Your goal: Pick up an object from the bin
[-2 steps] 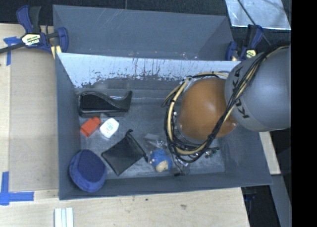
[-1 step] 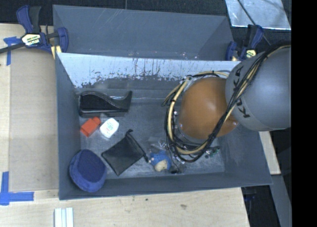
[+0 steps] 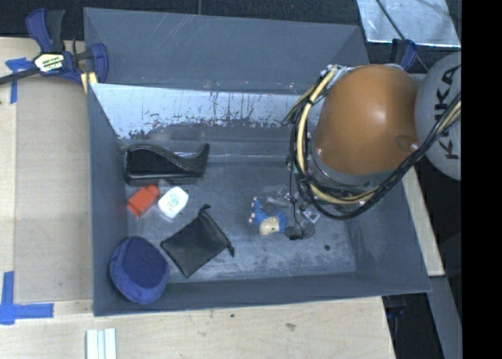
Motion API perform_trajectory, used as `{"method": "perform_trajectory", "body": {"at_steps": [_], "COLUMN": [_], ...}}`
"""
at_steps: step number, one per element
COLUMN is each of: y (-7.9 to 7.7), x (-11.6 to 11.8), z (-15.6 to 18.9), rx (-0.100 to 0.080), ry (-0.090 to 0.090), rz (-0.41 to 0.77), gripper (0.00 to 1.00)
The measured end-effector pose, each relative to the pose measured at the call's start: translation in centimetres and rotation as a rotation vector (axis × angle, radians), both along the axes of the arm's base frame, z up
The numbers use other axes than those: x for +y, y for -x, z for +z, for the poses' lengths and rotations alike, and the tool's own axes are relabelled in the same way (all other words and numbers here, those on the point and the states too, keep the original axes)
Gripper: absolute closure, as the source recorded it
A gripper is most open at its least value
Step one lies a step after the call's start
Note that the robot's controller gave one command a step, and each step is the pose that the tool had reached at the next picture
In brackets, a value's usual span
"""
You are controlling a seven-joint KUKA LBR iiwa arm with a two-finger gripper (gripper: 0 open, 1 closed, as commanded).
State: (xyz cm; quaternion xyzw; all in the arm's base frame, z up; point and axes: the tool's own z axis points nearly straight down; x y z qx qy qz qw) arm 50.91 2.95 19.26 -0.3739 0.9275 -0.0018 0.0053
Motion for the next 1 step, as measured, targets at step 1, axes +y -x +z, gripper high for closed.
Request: {"method": "perform_trajectory", "body": {"at_steps": [1], "y": [0.95], "x": [-3.35], "z": [7.89], "rx": [0.001], "ry": [0.000], "rz": [-0.136], "gripper": [1.00]}}
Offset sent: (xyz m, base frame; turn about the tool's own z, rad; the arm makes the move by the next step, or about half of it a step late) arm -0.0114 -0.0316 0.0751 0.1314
